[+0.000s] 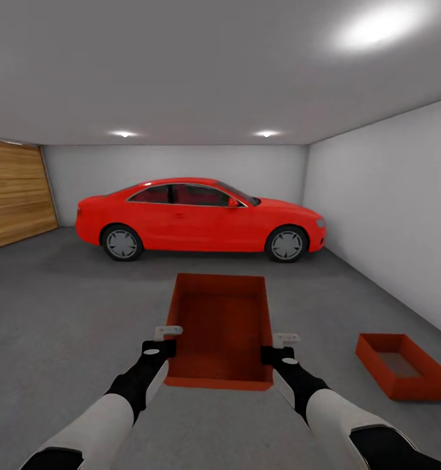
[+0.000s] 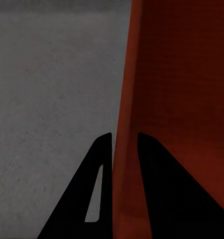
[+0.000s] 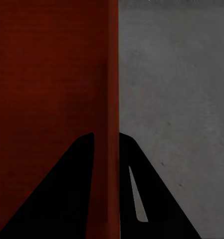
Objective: Move the two storage containers from the living room to the garage. In the garage, place one container on the floor and stack the other container on top of it (either order is fine).
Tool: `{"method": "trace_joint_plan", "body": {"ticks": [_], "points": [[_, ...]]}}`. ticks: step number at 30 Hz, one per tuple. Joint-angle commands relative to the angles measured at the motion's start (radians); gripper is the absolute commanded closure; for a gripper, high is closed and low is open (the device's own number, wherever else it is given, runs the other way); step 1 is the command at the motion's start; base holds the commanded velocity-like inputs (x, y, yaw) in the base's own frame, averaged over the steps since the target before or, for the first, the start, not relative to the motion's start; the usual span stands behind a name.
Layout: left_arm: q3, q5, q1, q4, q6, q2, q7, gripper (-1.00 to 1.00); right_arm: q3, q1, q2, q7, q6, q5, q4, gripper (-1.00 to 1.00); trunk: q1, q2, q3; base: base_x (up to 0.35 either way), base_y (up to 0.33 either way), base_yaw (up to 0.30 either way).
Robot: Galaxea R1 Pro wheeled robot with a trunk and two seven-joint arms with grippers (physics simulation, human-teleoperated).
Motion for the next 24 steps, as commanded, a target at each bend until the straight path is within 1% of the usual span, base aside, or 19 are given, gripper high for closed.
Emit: {"method": "trace_joint_plan", "body": {"ticks": [1, 24], "points": [[0.0, -0.015, 0.0, -0.003, 0.01, 0.018, 0.034, 1.0, 0.005, 0.0, -0.022, -0.006, -0.003, -0.002, 0.0, 1.0, 0.001, -0.001, 0.0, 0.321, 0.0, 0.0], [0.002, -0.015, 0.0, -0.003, 0.01, 0.019, 0.034, 1.0, 0.002, 0.0, -0.025, -0.006, -0.004, -0.008, -0.003, 1.0, 0.001, -0.001, 0.0, 0.322, 0.0, 0.0]]}}
